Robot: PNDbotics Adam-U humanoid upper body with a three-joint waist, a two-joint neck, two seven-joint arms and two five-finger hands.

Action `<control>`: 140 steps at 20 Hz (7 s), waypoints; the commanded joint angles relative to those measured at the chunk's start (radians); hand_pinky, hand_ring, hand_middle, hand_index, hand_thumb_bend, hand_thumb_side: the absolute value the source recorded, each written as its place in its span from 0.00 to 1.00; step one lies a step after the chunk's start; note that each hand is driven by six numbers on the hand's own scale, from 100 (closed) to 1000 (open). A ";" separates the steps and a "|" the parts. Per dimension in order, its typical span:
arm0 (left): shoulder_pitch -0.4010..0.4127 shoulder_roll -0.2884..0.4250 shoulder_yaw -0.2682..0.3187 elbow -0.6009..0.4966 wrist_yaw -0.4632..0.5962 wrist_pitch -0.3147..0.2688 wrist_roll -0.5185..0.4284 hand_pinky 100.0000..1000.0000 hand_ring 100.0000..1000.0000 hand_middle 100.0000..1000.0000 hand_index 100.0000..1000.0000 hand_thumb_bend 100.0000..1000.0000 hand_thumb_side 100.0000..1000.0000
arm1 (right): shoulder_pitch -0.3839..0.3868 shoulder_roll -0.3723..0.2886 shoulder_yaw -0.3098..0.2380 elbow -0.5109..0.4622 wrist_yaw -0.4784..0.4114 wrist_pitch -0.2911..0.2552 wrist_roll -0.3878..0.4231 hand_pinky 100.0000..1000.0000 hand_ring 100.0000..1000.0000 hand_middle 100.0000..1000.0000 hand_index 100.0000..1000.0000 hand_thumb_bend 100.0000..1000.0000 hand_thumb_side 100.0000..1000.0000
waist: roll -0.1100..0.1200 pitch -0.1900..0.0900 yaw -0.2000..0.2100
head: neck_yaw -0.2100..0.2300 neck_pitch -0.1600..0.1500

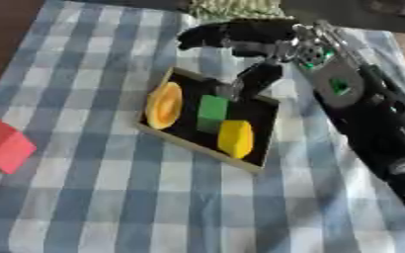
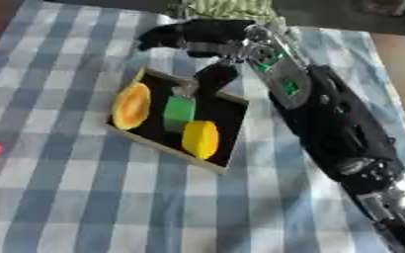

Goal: Pick up objects on the table and place them in the box.

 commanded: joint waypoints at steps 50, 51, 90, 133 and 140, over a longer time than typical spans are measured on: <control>-0.209 0.546 -0.219 0.383 -0.702 -0.389 -0.699 0.95 0.91 0.81 0.92 0.74 0.00 | 0.338 -0.371 -0.328 -0.322 -0.336 0.361 -0.549 0.87 0.74 0.73 0.83 0.00 0.00 | 0.015 -0.057 -0.021 | 0.087 0.009; -0.217 0.544 -0.217 0.374 -0.694 -0.388 -0.708 0.94 0.91 0.81 0.92 0.74 0.00 | 0.338 -0.370 -0.329 -0.321 -0.336 0.361 -0.550 0.87 0.74 0.73 0.83 0.00 0.00 | 0.015 -0.057 -0.021 | 0.085 0.008; -0.481 0.342 -0.353 0.683 -0.780 -0.519 -0.763 0.82 0.72 0.52 0.66 0.61 0.00 | 0.347 -0.311 -0.340 -0.277 -0.358 0.371 -0.548 0.88 0.73 0.71 0.82 0.00 0.27 | 0.017 -0.045 -0.044 | 0.111 0.008; -0.958 -0.265 -0.474 0.699 -0.670 -0.424 -0.960 0.80 0.59 0.44 0.58 0.38 0.00 | 0.314 -0.270 -0.331 -0.303 -0.384 0.374 -0.526 0.88 0.72 0.69 0.81 0.00 0.38 | 0.027 -0.044 -0.077 | 0.085 0.006; -0.955 -0.304 -0.469 0.808 -0.824 -0.454 -0.903 0.79 0.58 0.43 0.58 0.40 0.00 | 0.312 -0.259 -0.330 -0.300 -0.387 0.373 -0.519 0.88 0.72 0.69 0.81 0.00 0.38 | 0.028 -0.034 -0.086 | 0.081 0.005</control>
